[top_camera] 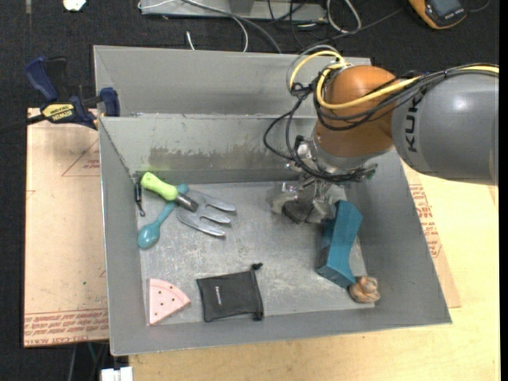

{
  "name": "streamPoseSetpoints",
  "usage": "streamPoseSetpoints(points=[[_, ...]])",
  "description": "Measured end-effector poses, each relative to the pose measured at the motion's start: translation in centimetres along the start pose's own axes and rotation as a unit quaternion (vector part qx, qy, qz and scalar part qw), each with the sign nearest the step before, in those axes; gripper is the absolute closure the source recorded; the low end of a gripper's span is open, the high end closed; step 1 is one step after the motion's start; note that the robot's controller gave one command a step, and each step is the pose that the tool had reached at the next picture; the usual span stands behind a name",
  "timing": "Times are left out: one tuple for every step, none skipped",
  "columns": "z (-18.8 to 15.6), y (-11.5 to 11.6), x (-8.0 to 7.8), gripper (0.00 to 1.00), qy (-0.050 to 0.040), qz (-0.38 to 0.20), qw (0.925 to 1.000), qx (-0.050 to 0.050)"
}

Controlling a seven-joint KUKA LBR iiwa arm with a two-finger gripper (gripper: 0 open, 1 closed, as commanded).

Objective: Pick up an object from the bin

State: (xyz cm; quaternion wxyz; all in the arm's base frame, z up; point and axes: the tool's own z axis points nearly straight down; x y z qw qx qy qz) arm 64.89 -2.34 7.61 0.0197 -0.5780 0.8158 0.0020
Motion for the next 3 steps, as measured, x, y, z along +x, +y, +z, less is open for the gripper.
streamPoseSetpoints(points=[[0.1,-0.8,0.9,1.00,0.0023,-0.008,1.0000,-0.002],[-0.6,-1.6,3.1,1.00,-0.0118,-0.013,0.9998,0.006],[-1.1,-0.7,1.7,1.00,-0.0061,-0.016,0.9999,0.001]])
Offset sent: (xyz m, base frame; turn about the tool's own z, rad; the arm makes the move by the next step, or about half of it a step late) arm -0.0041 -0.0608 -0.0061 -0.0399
